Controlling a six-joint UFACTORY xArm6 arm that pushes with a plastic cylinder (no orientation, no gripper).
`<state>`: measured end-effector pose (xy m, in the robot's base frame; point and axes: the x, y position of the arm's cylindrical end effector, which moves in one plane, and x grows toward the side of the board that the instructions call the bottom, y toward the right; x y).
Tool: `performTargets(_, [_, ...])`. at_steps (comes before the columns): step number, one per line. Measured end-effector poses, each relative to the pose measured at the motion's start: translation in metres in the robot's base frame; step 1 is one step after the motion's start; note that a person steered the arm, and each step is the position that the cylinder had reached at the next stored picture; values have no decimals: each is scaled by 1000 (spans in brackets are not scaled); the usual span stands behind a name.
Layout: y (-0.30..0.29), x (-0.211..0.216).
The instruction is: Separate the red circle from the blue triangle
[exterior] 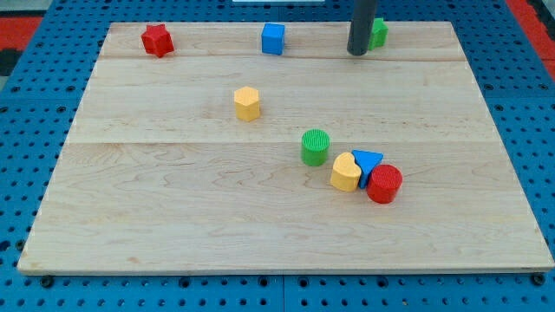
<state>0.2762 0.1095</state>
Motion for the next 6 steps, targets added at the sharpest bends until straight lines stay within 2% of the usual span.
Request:
performTargets(2, [-9,71])
performTargets(3, [-40,99])
performTargets(4, [-25,99])
performTargets(5, [4,133])
performTargets(6, [40,228])
